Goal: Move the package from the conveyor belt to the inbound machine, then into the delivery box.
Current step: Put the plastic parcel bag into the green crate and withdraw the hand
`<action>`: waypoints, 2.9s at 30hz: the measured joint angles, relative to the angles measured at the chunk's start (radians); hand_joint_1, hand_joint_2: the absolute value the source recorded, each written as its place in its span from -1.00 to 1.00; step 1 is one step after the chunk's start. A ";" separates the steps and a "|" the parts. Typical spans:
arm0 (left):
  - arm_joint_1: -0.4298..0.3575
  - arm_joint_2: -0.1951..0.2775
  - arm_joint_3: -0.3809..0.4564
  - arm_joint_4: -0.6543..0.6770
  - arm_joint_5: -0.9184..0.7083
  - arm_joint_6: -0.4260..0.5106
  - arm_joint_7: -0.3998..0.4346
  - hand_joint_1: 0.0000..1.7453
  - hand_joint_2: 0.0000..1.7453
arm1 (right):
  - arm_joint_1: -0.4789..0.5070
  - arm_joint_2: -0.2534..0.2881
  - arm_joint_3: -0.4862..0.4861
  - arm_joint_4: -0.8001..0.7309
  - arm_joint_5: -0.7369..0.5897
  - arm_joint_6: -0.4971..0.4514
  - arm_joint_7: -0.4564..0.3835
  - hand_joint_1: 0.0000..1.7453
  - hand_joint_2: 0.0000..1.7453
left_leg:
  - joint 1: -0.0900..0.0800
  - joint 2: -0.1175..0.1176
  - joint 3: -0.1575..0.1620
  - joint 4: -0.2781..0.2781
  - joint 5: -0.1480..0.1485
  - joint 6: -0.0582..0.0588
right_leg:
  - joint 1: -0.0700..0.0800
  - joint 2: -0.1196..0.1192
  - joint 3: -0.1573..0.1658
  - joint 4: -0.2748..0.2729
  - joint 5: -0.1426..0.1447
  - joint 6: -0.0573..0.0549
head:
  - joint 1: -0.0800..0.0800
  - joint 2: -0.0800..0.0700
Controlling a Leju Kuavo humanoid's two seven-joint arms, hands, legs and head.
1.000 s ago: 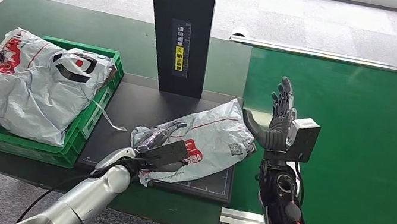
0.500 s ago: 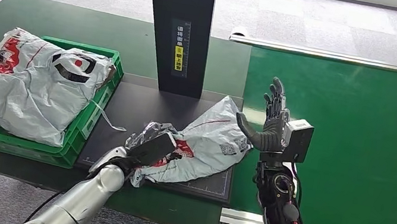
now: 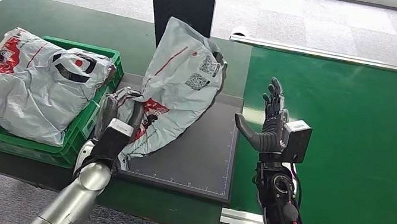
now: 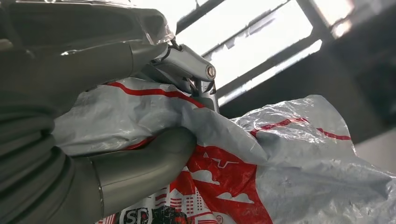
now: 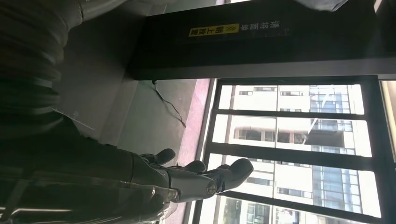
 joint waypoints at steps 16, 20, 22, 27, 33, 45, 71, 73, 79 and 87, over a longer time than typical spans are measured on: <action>0.030 -0.003 0.132 -0.166 -0.354 0.146 0.077 1.00 1.00 | 0.012 -0.002 0.000 0.000 0.017 -0.004 -0.012 -1.00 1.00 | 0.000 0.000 0.000 0.000 0.000 0.000 | 0.000 0.000 0.000 0.000 0.000 0.000 | 0.000 0.000; 0.032 -0.007 0.142 -0.175 -0.376 0.146 0.077 1.00 1.00 | 0.012 -0.002 0.000 0.000 0.017 -0.004 -0.012 -1.00 1.00 | 0.000 0.000 0.000 0.000 0.000 0.000 | 0.000 0.000 0.000 0.000 0.000 0.000 | 0.000 0.000; 0.032 -0.021 0.173 -0.185 -0.472 0.146 0.081 1.00 1.00 | 0.012 -0.002 0.000 0.000 0.017 -0.004 -0.013 -1.00 1.00 | 0.000 0.000 0.000 0.000 0.000 0.000 | 0.000 0.000 0.000 0.000 0.000 0.000 | 0.000 0.000; -0.015 -0.051 0.354 -0.199 -0.679 0.146 0.156 1.00 1.00 | 0.014 -0.002 0.000 0.000 0.022 0.000 -0.018 -1.00 1.00 | 0.000 0.002 0.000 0.000 0.000 0.000 | 0.000 0.000 0.000 0.000 0.000 0.000 | 0.000 0.000; -0.141 -0.007 0.598 -0.132 -0.615 0.147 0.148 1.00 1.00 | 0.033 -0.007 0.000 -0.016 0.019 0.009 -0.017 -1.00 1.00 | 0.001 0.002 0.000 0.000 0.001 -0.001 | 0.001 0.001 0.000 0.001 0.000 0.000 | 0.000 0.000; -0.259 0.053 0.926 0.054 -0.710 0.147 0.217 0.70 -1.00 | 0.050 -0.009 0.000 -0.037 0.025 0.015 -0.003 -1.00 1.00 | 0.001 0.003 0.000 0.000 0.000 -0.001 | 0.001 0.001 -0.001 0.000 0.000 0.000 | 0.000 0.000; -0.264 0.090 0.803 0.168 -0.677 0.144 0.077 -1.00 -1.00 | 0.008 -0.001 0.013 -0.009 0.015 0.048 -0.003 -1.00 1.00 | 0.001 0.001 0.000 0.000 0.001 -0.001 | 0.001 0.000 0.000 0.000 0.000 0.000 | 0.000 0.000; -0.263 0.061 0.872 0.105 -0.695 0.144 -0.007 -1.00 -1.00 | 0.006 0.000 0.015 -0.009 0.010 0.048 -0.008 -1.00 1.00 | 0.001 0.002 0.000 0.000 0.001 -0.001 | 0.001 0.000 0.000 0.000 0.000 0.000 | 0.000 0.000; -0.240 0.001 0.968 -0.083 -0.588 0.145 -0.090 -1.00 -1.00 | 0.003 0.004 0.020 -0.009 0.002 0.048 -0.016 -1.00 1.00 | 0.001 0.001 0.000 0.000 0.001 -0.001 | 0.001 0.000 0.000 0.000 0.000 0.000 | 0.000 0.000; -0.185 -0.044 0.845 -0.201 -0.276 0.146 -0.096 -1.00 -1.00 | -0.002 0.005 0.025 -0.009 -0.010 0.045 -0.018 -1.00 1.00 | 0.001 0.000 0.000 0.000 0.001 -0.001 | 0.000 0.000 0.000 0.000 0.000 0.000 | 0.000 0.000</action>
